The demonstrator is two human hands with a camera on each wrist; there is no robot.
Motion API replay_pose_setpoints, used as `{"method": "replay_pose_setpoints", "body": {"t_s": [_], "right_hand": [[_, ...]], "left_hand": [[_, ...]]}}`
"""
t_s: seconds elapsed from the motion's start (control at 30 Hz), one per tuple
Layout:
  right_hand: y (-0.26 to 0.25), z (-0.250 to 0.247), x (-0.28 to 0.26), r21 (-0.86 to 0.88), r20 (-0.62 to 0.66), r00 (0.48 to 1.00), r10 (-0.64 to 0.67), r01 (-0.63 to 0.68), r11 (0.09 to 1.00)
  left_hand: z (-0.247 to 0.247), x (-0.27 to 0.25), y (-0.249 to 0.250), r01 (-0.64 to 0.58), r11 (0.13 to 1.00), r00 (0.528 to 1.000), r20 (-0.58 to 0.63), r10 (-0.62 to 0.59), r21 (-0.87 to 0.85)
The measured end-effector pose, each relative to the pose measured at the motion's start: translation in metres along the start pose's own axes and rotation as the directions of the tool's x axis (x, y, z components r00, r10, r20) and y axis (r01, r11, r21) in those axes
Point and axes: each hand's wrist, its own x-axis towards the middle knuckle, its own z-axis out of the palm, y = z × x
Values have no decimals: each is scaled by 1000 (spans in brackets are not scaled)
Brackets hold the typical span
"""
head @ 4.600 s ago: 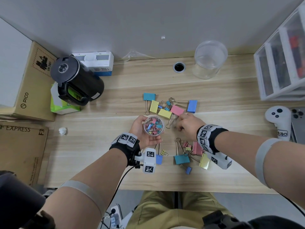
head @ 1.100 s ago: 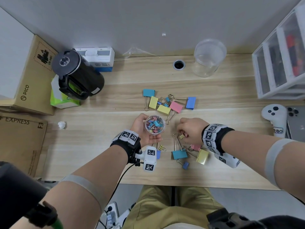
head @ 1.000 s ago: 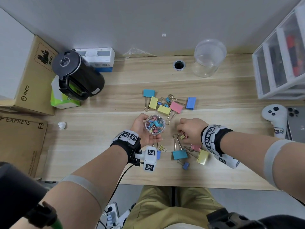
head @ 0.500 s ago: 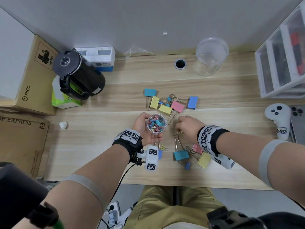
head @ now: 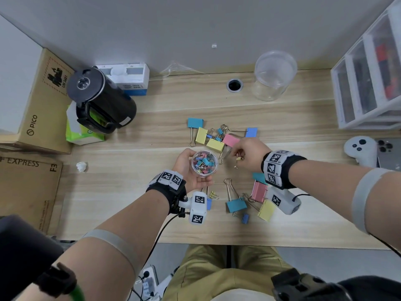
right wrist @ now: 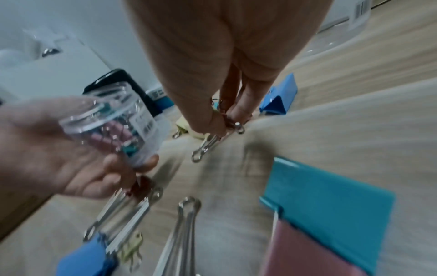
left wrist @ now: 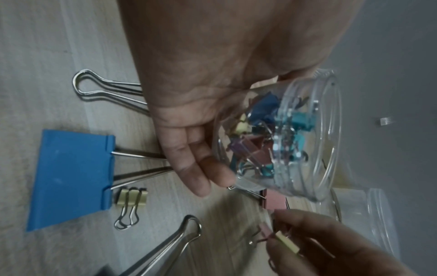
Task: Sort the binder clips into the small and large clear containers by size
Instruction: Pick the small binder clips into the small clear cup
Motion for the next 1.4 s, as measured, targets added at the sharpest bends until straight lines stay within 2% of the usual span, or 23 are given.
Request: {"method": "replay_pose_setpoints", "body": {"t_s": [0.1, 0.17, 0.27, 0.37, 0.5, 0.63, 0.73, 0.8, 0.9, 0.97, 1.0, 1.07, 1.17, 1.27, 1.33, 1.4], "right_hand": [[-8, -11, 7, 222, -61, 998, 29, -15, 975], [-17, -18, 12, 387, -101, 995, 6, 34, 922], [-35, -28, 16, 482, -135, 989, -69, 126, 867], [-48, -26, 12, 394, -108, 983, -147, 178, 902], [-54, -10, 5, 263, -37, 981, -188, 191, 946], [-54, -6, 0, 268, -25, 980, -198, 197, 943], [-54, -10, -7, 376, -53, 983, -174, 181, 909], [-54, -9, -12, 425, -116, 983, -140, 177, 888], [-49, -8, -16, 382, -235, 966, -105, 191, 904], [-43, -8, -21, 327, -242, 964, -111, 188, 926], [-39, -7, -25, 275, -206, 970, -131, 186, 943], [-29, -1, -31, 96, -36, 985, -171, 174, 980], [-19, 10, -42, -147, 239, 965, -107, 145, 979], [-18, 22, -54, -178, 434, 901, -5, 91, 980], [-17, 29, -61, -176, 558, 828, 52, 57, 983], [-16, 38, -67, -229, 626, 776, 77, 89, 969]], "left_hand": [[3, 1, 1, 5, 1000, 1000, -21, -5, 10], [6, 2, 2, 5, 1000, 1000, -30, -4, 19], [10, 2, 3, -8, 999, 999, -39, 10, 33], [15, 1, 2, -11, 999, 999, -37, 12, 45], [22, 1, -1, -8, 999, 1000, -27, 10, 52], [19, 0, -3, -18, 999, 1000, -9, 18, 49], [14, -2, -6, -19, 999, 1000, 18, 18, 43], [12, -5, -8, -26, 999, 999, 31, 25, 35], [8, -10, -12, -25, 999, 999, 41, 24, 26], [5, -13, -14, -24, 999, 999, 38, 23, 25], [3, -14, -15, -21, 999, 999, 35, 20, 31], [-1, -18, -18, -9, 998, 1000, 29, 7, 56], [-6, -22, -21, 10, 997, 999, 30, -12, 79], [-12, -25, -25, 14, 997, 999, 39, -18, 76], [-15, -27, -27, 10, 997, 999, 45, -14, 74], [-16, -29, -29, 7, 998, 999, 53, -11, 69]]}}
